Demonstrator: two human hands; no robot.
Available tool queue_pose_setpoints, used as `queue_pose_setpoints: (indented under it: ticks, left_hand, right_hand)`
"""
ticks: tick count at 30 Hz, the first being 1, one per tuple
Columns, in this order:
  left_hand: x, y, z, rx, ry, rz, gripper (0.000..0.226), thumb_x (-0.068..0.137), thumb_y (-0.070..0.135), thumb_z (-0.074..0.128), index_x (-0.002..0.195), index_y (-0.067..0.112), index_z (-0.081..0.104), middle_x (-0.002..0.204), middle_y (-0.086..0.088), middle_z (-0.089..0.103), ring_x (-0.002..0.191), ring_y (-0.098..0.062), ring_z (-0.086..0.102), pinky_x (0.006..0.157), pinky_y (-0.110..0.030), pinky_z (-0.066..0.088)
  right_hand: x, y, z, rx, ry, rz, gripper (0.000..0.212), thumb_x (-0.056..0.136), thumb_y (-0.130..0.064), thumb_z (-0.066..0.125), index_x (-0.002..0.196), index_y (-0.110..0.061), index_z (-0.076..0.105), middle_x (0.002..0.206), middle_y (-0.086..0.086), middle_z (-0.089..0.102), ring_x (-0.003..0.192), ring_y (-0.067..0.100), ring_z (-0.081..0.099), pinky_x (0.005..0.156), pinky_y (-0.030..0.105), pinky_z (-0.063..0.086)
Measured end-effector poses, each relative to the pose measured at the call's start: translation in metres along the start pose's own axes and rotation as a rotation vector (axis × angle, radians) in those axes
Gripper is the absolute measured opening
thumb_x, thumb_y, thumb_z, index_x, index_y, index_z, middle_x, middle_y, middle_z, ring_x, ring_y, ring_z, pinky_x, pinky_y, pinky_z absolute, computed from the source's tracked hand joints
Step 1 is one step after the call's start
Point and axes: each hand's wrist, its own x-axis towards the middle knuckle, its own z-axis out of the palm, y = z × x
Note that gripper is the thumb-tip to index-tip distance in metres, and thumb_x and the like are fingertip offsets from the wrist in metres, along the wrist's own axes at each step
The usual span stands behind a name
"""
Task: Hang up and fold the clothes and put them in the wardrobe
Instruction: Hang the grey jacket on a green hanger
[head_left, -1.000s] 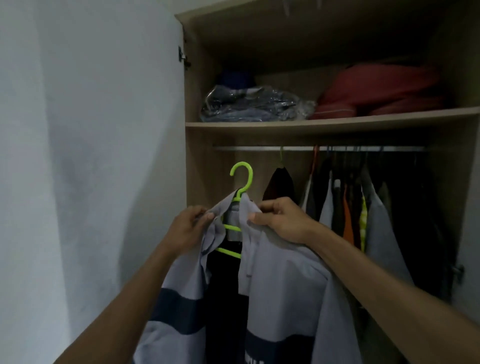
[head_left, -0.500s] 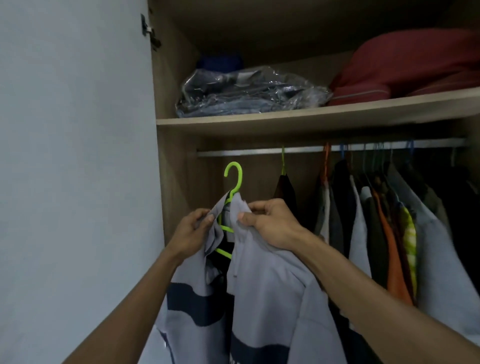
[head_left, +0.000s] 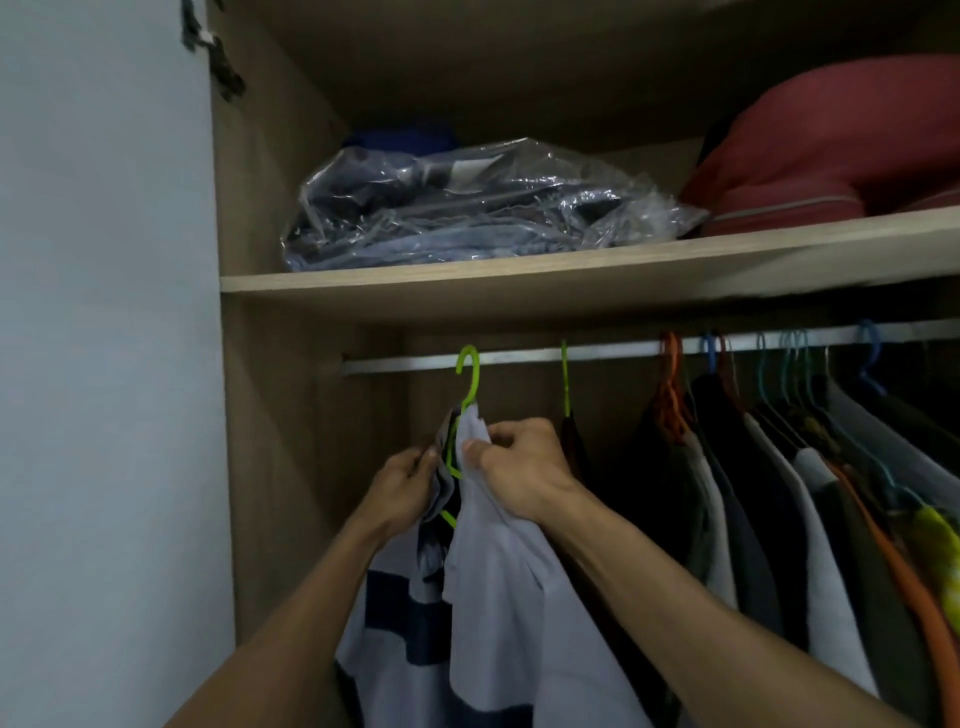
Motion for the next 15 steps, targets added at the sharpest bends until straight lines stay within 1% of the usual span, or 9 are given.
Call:
queue_pose_setpoints:
  ticks: [2,3,4,5,6,8,10,13,15]
  left_hand:
    - [0.026,-0.001,0.003,0.158,0.011,0.033,0.042,0.102,0.040,0.043,0.131,0.015,0.059,0.134,-0.012,0.060,0.124,-0.029,0.056,0.101,-0.033,0.042]
    - [0.038,0.001,0.003,0.233,0.052,0.064,0.048,0.104,0.037,0.043,0.145,0.012,0.047,0.148,-0.013,0.048,0.135,-0.030,0.046,0.107,-0.031,0.036]
    - [0.050,0.004,0.002,0.292,0.098,0.101,0.052,0.105,0.034,0.042,0.152,0.011,0.036,0.156,-0.013,0.037,0.142,-0.031,0.037,0.112,-0.032,0.031]
    - [0.065,0.005,0.000,0.352,0.138,0.141,0.055,0.105,0.032,0.040,0.155,0.013,0.029,0.160,-0.013,0.029,0.146,-0.031,0.030,0.115,-0.034,0.026]
    - [0.081,0.006,-0.002,0.419,0.166,0.175,0.056,0.105,0.031,0.039,0.157,0.015,0.025,0.162,-0.013,0.023,0.147,-0.032,0.024,0.118,-0.037,0.024]
    - [0.110,0.004,-0.007,0.530,0.195,0.251,0.056,0.104,0.033,0.037,0.157,0.019,0.024,0.164,-0.013,0.019,0.150,-0.034,0.017,0.120,-0.043,0.021]
    - [0.135,0.000,-0.011,0.611,0.176,0.295,0.058,0.102,0.037,0.039,0.157,0.023,0.025,0.164,-0.011,0.017,0.150,-0.034,0.015,0.118,-0.050,0.020]
    - [0.162,-0.003,-0.008,0.744,0.143,0.290,0.056,0.104,0.046,0.032,0.157,0.036,0.017,0.166,-0.002,0.012,0.152,-0.029,0.008,0.118,-0.059,0.009]
    - [0.175,-0.004,-0.006,0.758,0.168,0.288,0.053,0.104,0.052,0.024,0.155,0.041,0.019,0.165,0.001,0.016,0.153,-0.027,0.008,0.117,-0.062,0.002]
  right_hand:
    - [0.021,0.000,0.002,-0.038,0.072,0.067,0.036,0.089,-0.024,0.067,0.059,-0.006,0.061,0.050,-0.002,0.056,0.051,0.018,0.055,0.047,0.027,0.042]
    - [0.031,-0.001,0.004,-0.049,0.107,0.097,0.036,0.088,-0.026,0.066,0.059,-0.009,0.055,0.051,-0.002,0.051,0.051,0.017,0.050,0.046,0.025,0.036]
    - [0.041,-0.003,0.006,-0.049,0.138,0.118,0.032,0.086,-0.030,0.066,0.064,-0.009,0.055,0.058,0.000,0.053,0.057,0.019,0.051,0.048,0.025,0.035]
    - [0.051,-0.007,0.008,-0.044,0.162,0.134,0.029,0.083,-0.034,0.067,0.074,-0.008,0.058,0.070,0.004,0.058,0.065,0.023,0.055,0.050,0.026,0.036]
    - [0.060,-0.010,0.011,-0.039,0.178,0.145,0.033,0.077,-0.038,0.068,0.085,-0.006,0.061,0.083,0.009,0.064,0.074,0.027,0.061,0.052,0.027,0.039]
    - [0.075,-0.013,0.014,-0.060,0.207,0.162,0.041,0.073,-0.039,0.066,0.096,-0.006,0.063,0.101,0.014,0.069,0.085,0.030,0.066,0.055,0.027,0.041]
    - [0.089,-0.017,0.017,-0.114,0.230,0.155,0.039,0.082,-0.040,0.066,0.104,-0.008,0.067,0.107,0.014,0.070,0.089,0.030,0.066,0.057,0.027,0.042]
    - [0.105,-0.014,0.021,-0.175,0.277,0.167,0.039,0.092,-0.040,0.062,0.116,-0.010,0.067,0.116,0.012,0.068,0.106,0.033,0.066,0.074,0.031,0.050]
    - [0.113,-0.012,0.028,-0.209,0.304,0.169,0.038,0.093,-0.038,0.061,0.121,-0.011,0.064,0.123,0.012,0.065,0.113,0.034,0.063,0.085,0.031,0.051]
